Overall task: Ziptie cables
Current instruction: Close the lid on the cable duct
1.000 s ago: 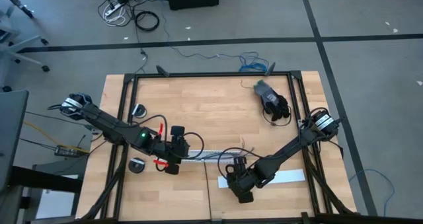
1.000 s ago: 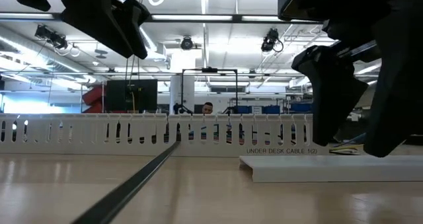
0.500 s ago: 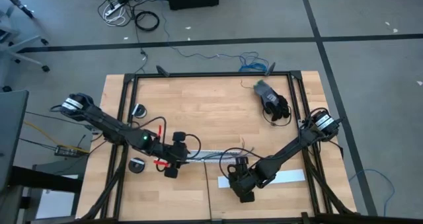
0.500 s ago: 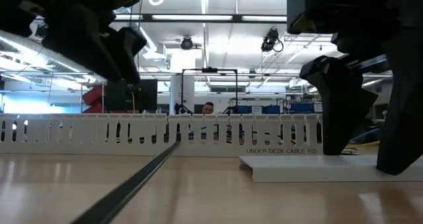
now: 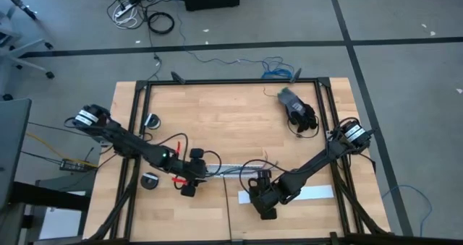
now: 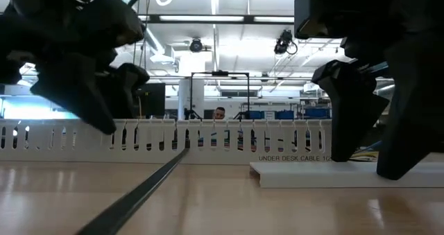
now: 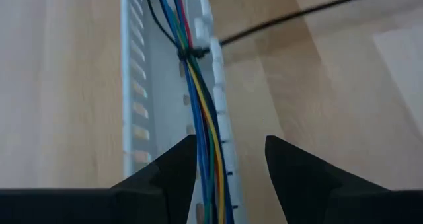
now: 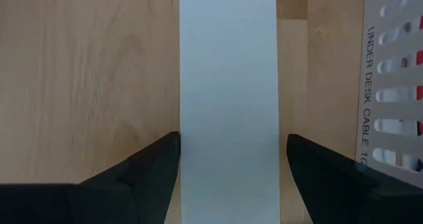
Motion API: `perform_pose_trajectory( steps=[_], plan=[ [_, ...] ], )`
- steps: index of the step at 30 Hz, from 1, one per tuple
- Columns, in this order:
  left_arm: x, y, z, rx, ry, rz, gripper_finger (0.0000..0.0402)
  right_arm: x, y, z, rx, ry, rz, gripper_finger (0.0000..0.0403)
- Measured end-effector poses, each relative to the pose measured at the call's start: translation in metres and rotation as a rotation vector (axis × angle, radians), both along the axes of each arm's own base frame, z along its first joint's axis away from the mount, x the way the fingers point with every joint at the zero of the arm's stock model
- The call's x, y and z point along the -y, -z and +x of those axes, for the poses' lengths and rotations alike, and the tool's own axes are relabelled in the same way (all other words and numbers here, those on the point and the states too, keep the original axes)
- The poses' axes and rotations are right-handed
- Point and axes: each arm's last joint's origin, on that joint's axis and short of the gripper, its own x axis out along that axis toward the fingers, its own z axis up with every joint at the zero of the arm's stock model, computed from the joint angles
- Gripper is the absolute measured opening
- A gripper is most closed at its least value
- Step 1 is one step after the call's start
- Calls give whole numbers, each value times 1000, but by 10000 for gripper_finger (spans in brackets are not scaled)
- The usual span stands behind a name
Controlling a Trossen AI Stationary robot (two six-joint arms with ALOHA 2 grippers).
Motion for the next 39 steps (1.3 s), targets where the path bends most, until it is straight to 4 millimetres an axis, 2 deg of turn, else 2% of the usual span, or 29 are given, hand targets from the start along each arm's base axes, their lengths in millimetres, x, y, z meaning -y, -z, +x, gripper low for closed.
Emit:
perform_pose_trajectory(
  steps=[4,10,21,30,39],
  plan=[
    [0,10,2,-38,-3,14,174,0,0,0,7,3,-5,272],
    [-1,10,4,-24,0,17,174,0,-2,1,16,-8,-21,271],
    [-2,10,4,-27,-13,13,174,1,6,-3,-27,36,37,270],
    [-2,11,2,-47,-15,19,174,1,3,-2,-15,47,47,199],
    [-2,11,2,-47,-16,18,174,-3,-8,2,-24,21,36,143]
  ],
)
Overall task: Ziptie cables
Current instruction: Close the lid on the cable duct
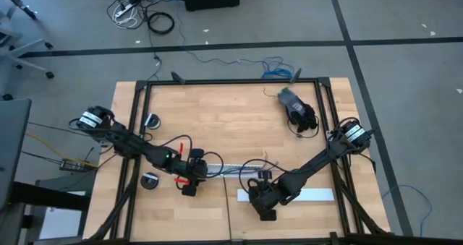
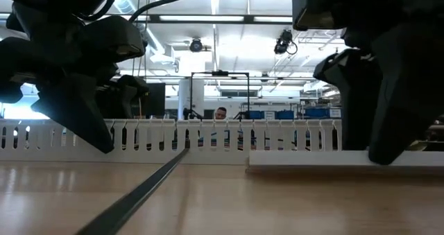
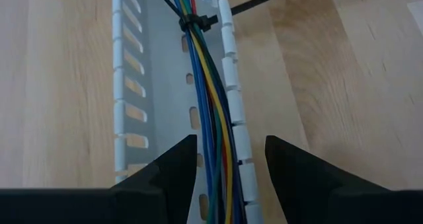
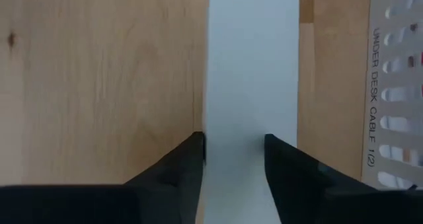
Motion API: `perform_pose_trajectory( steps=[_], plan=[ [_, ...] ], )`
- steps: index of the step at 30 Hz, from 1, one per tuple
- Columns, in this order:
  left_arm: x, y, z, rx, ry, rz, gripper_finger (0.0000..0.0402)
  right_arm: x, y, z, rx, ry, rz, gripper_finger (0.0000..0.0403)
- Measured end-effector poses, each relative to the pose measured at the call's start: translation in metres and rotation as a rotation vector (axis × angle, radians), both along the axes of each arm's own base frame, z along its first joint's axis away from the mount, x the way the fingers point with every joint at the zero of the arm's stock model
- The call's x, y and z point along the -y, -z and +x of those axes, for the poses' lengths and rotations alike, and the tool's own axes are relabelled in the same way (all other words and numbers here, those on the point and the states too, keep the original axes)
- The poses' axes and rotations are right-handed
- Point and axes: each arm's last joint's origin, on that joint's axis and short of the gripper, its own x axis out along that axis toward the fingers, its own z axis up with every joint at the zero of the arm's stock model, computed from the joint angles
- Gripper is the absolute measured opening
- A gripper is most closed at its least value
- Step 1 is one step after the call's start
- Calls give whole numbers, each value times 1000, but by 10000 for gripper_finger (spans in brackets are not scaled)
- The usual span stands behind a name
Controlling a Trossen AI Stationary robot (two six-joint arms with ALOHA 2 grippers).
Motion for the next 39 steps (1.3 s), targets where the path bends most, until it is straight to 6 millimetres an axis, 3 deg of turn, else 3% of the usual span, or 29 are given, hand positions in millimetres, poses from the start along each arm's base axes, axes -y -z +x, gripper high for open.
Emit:
perform_pose_trajectory(
  steps=[10,18,25,34,39],
  plan=[
    [0,0,0,0,0,0,174,4,2,-4,-45,8,-50,88],
    [0,0,0,0,0,0,174,3,1,-3,-43,37,-13,94],
    [0,0,0,1,0,-1,174,-1,-11,3,-28,12,-8,142],
    [0,0,0,1,-1,-2,174,0,-10,-1,-64,23,-26,253],
    [0,0,0,1,6,-1,174,2,-6,-4,-85,22,-38,287]
  ],
)
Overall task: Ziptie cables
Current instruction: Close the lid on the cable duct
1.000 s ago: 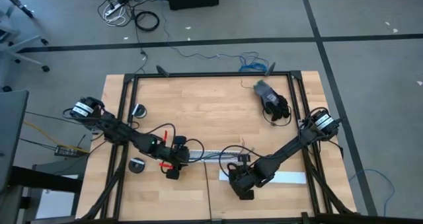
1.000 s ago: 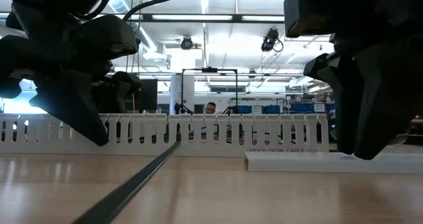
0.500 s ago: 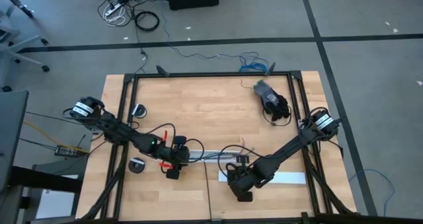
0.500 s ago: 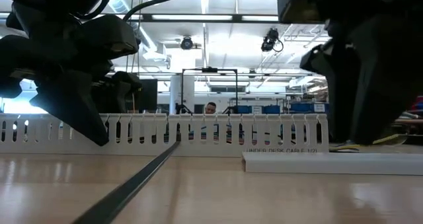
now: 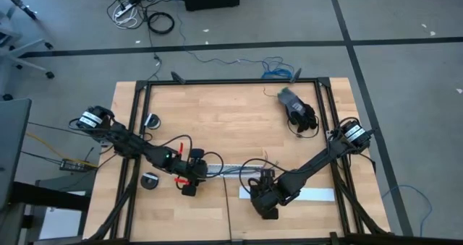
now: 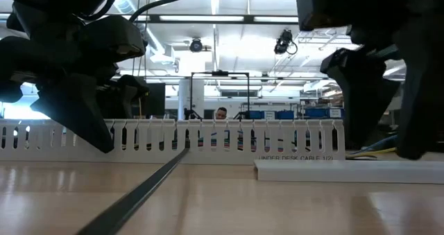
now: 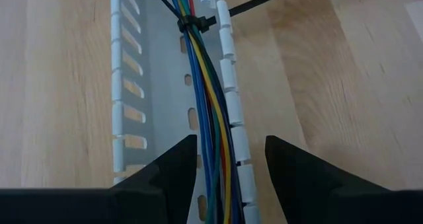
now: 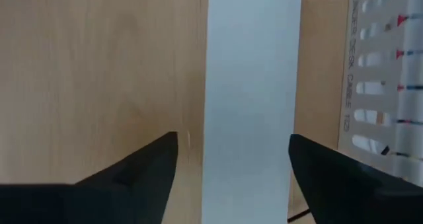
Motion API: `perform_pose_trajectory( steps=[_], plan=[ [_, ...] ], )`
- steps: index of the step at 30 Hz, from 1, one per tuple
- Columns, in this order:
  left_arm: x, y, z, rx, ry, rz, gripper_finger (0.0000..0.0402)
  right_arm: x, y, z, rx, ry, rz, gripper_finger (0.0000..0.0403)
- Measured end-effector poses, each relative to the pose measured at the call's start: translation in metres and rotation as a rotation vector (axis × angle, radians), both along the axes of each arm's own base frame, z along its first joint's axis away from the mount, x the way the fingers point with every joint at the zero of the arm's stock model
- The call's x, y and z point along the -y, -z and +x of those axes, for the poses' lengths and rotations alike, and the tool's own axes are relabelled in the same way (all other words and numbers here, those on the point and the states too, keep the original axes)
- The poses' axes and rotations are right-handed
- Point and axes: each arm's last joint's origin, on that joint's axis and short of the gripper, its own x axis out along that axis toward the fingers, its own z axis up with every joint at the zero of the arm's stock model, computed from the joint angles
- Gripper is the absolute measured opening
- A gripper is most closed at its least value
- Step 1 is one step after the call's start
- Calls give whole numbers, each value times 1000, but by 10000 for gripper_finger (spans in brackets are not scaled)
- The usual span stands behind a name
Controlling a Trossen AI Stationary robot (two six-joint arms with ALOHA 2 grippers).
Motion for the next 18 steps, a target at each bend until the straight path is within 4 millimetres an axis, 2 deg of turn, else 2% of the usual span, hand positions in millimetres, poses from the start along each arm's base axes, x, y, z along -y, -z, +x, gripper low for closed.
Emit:
perform_pose_trajectory(
  steps=[5,18],
  plan=[
    [0,0,0,2,16,12,174,3,8,-5,-32,-1,-7,297],
    [0,0,0,2,23,18,174,7,12,-5,-34,42,2,296]
  ],
)
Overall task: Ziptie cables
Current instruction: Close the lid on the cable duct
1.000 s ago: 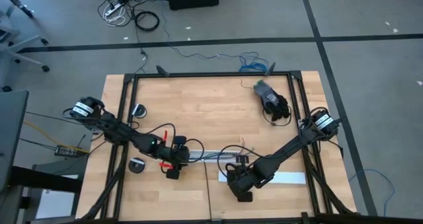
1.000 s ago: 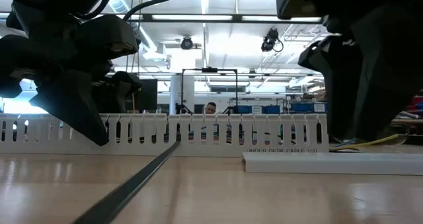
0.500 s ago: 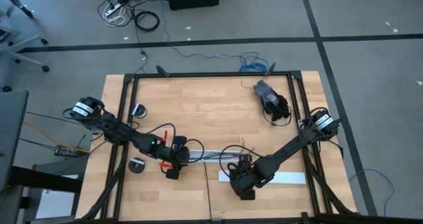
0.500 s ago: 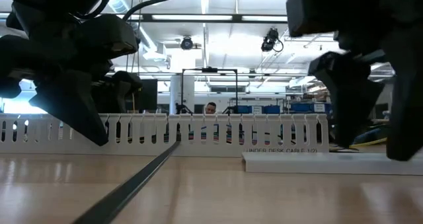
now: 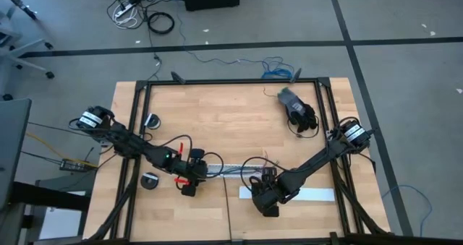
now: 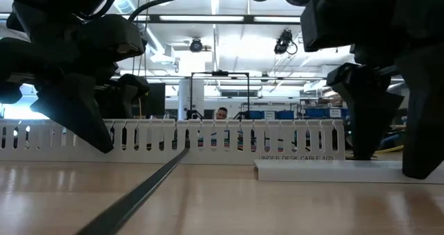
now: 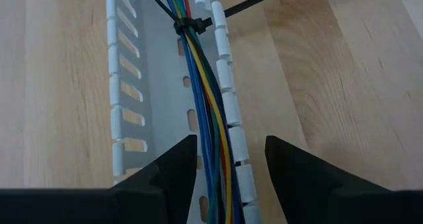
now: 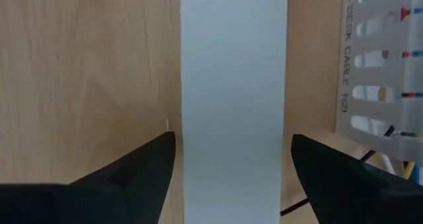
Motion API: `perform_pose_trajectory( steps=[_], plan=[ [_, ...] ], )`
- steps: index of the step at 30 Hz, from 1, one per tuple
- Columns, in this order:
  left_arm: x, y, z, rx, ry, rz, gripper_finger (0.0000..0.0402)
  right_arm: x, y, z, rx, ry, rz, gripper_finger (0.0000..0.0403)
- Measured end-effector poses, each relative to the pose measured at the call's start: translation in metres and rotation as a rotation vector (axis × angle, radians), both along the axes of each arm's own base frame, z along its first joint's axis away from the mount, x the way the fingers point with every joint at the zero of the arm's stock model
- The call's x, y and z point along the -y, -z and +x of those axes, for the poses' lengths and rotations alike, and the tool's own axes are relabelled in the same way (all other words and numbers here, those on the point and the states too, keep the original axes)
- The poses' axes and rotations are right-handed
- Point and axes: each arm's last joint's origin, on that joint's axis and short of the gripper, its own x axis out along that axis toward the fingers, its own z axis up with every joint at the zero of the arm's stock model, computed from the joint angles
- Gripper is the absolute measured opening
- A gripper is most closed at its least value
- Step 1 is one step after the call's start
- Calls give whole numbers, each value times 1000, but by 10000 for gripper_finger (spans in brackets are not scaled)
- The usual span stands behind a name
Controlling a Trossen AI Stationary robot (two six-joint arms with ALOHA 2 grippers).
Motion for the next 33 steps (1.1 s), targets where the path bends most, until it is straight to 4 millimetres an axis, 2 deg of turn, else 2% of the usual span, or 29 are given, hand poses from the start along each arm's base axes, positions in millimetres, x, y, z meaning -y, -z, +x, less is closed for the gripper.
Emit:
perform_pose_trajectory(
  steps=[8,15,21,26,33],
  plan=[
    [0,0,0,-1,14,11,174,2,7,-3,3,74,39,286],
    [0,0,0,-1,15,12,174,2,7,-4,4,86,41,215],
    [0,0,0,-1,15,13,174,2,6,-3,6,91,41,192],
    [0,0,0,-2,15,13,174,-3,-4,4,18,60,58,176],
    [0,0,0,-1,15,13,174,-8,-20,11,27,17,53,113]
  ],
)
